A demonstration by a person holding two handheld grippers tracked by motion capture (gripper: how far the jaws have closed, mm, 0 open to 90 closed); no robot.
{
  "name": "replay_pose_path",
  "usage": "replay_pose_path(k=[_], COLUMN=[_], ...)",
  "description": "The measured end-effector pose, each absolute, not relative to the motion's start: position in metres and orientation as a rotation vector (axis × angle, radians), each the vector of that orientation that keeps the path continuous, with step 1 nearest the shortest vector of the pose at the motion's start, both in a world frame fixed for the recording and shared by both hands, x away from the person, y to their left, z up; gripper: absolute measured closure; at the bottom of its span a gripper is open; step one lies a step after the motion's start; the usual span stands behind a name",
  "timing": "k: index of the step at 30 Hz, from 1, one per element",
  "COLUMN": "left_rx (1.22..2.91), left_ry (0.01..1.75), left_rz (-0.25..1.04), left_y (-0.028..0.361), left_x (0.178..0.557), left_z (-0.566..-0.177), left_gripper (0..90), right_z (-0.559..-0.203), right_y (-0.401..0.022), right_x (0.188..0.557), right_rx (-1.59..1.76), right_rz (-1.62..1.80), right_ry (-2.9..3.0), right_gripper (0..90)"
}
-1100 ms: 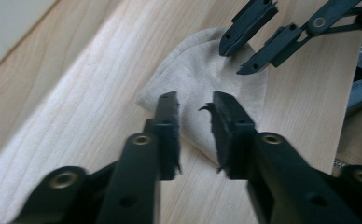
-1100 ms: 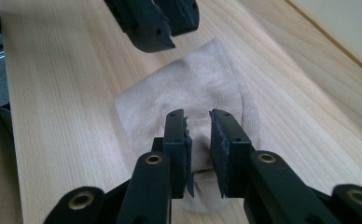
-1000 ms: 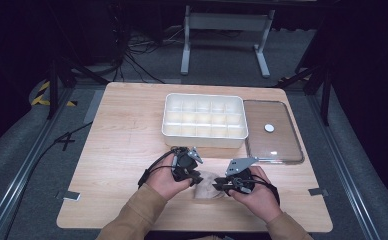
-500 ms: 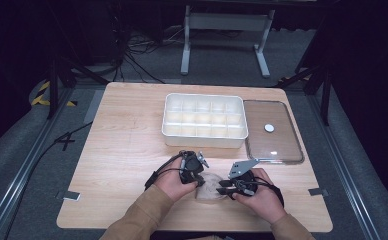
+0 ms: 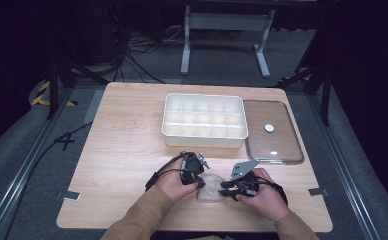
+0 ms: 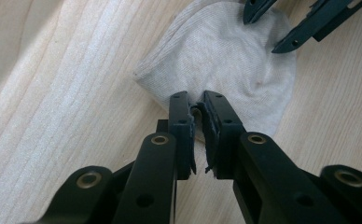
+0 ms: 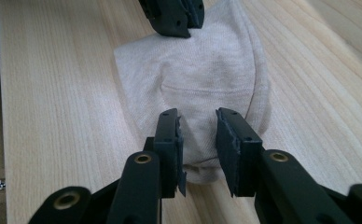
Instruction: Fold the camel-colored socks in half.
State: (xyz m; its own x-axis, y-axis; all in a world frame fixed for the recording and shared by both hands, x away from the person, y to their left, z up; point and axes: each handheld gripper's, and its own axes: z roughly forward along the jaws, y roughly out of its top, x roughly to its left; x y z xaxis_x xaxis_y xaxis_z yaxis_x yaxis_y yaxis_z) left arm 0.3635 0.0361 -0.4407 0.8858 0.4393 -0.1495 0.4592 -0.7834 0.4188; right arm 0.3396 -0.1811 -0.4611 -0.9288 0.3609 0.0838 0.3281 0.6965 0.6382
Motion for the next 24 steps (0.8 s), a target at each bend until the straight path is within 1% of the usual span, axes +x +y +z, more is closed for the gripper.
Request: replay_pose_path(k=[4, 14, 20, 24], left_rx=[2.602, 2.536, 2.509, 2.487], left_ry=[0.651, 0.673, 0.685, 0.701], left_rz=[-0.068, -0.052, -0.041, -0.042], left_y=[0.037, 0.048, 0.054, 0.058], left_x=[0.364, 0.366, 0.365, 0.365], left_z=[-0.439, -0.428, -0.419, -0.415], left_gripper=[80.4, 78.7, 76.4, 76.3], right_z=[-0.46, -0.455, -0.44, -0.43], right_y=[-0.18, -0.185, -0.188, -0.192], right_x=[0.339, 0.34, 0.338, 0.337], right_rx=[0.563, 0.594, 0.604, 0.647], right_rz=[1.017, 0.955, 1.027, 1.072], right_ry=[2.83, 2.751, 2.71, 2.657], right_gripper=[70.3, 71.3, 69.2, 70.3])
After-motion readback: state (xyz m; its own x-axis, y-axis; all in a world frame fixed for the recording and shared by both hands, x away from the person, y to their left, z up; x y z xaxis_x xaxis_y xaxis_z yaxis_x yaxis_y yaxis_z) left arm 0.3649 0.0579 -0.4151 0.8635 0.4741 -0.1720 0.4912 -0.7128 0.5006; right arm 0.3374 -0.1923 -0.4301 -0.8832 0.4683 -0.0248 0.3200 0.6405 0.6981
